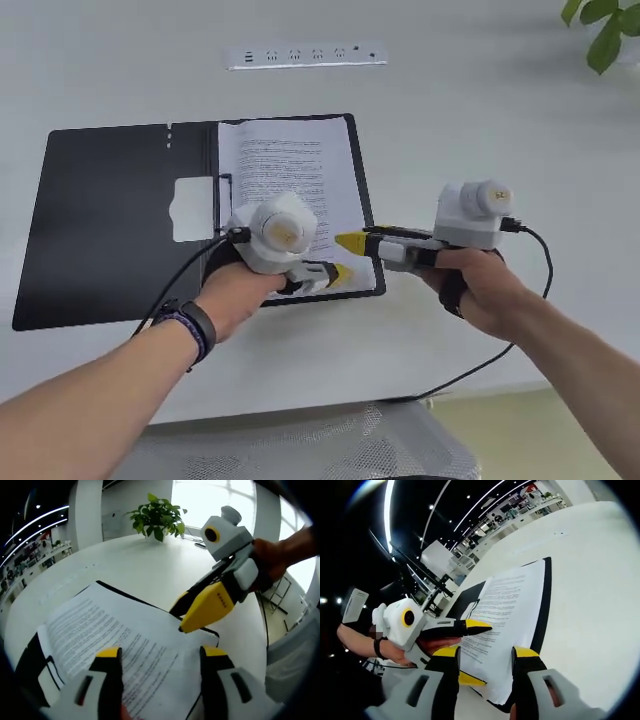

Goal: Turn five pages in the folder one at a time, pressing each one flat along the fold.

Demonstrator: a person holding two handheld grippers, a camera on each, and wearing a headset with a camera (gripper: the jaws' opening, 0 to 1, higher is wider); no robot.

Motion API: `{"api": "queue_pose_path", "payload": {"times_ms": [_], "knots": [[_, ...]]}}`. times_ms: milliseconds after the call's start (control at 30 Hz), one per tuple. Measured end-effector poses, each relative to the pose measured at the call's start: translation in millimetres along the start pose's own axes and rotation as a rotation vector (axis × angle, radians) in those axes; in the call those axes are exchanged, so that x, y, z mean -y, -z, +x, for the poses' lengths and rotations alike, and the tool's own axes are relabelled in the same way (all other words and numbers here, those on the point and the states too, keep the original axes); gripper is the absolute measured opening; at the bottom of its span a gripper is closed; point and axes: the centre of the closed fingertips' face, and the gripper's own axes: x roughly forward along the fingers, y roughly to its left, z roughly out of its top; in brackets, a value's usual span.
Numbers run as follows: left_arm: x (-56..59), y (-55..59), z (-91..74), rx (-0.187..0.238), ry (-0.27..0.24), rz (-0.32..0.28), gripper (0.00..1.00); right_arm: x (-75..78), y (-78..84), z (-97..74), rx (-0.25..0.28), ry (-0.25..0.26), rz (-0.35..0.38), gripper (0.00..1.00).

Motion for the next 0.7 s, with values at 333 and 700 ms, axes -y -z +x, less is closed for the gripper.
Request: {"api": "queue_pose_path", "payload": {"times_ms": [333, 700], "knots": [[6.1, -2.1, -16.9, 0.025, 0.002, -0.02, 0.66, -0.1, 16.0, -1.4, 0.007, 0.0, 0.059, 0.2], [6.5, 0.3, -37.0, 0.032, -0.006, -0.037, 0.71, -6.0, 11.1, 0.4, 0.043, 0.003, 0.087, 0.01]]}}
